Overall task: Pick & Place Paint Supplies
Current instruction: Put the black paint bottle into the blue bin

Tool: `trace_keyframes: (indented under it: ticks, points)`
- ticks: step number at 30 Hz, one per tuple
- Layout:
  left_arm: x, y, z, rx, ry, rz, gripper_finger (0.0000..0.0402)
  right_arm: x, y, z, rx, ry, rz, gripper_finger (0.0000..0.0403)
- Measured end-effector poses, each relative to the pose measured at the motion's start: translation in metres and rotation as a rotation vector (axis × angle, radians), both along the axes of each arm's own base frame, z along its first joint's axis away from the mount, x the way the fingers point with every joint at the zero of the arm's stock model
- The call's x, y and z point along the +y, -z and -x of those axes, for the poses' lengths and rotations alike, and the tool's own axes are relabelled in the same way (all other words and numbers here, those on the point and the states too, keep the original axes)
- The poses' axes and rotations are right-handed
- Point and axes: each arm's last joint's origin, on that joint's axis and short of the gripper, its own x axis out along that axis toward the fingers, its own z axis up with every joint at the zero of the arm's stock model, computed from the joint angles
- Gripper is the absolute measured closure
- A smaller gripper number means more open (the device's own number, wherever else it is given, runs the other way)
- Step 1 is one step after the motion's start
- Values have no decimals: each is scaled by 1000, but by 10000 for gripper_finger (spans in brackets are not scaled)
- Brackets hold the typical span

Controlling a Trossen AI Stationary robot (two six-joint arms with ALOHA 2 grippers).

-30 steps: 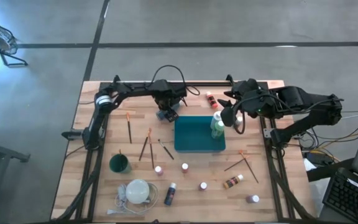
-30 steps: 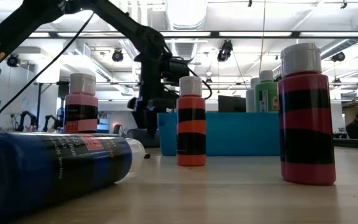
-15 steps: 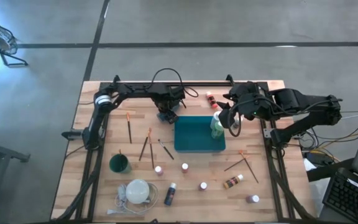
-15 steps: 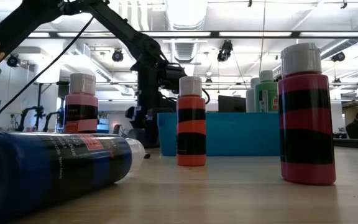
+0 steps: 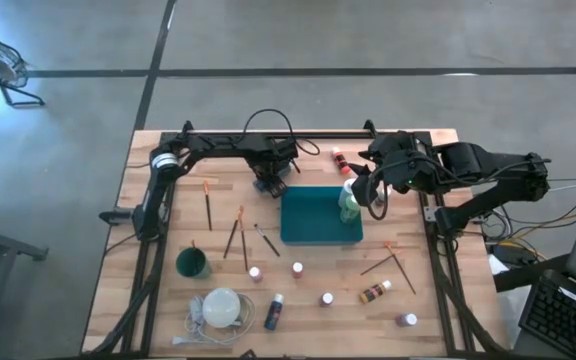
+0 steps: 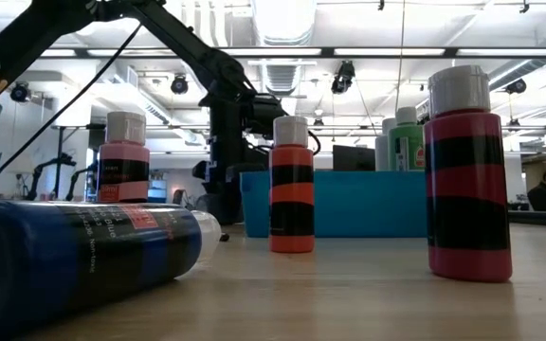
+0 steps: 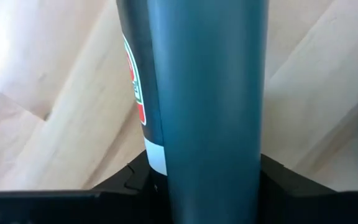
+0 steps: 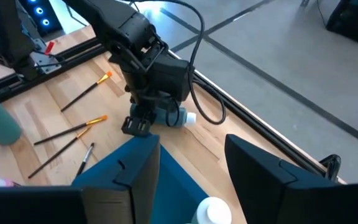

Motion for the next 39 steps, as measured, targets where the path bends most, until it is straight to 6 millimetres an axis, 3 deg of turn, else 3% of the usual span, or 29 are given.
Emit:
trace_keyframes:
  ticks: [9, 15, 22, 30, 39]
  points:
    - [-3, -71, 15, -171, 19, -64, 237, 0, 0, 0, -1, -4, 4, 227]
    - [-17, -140, 31, -544, 120, -34, 237, 1, -5, -5, -44, -34, 20, 212]
    - [-48, -203, 33, -981, 369, 44, 237, 0, -18, -15, -159, -164, 29, 206]
    - [-78, -232, 33, -1158, 508, 8, 238, -1, -38, -15, -251, -216, 100, 224]
    - [-101, -246, 19, -1331, 657, 0, 238, -1, -53, -19, -380, -231, 163, 212]
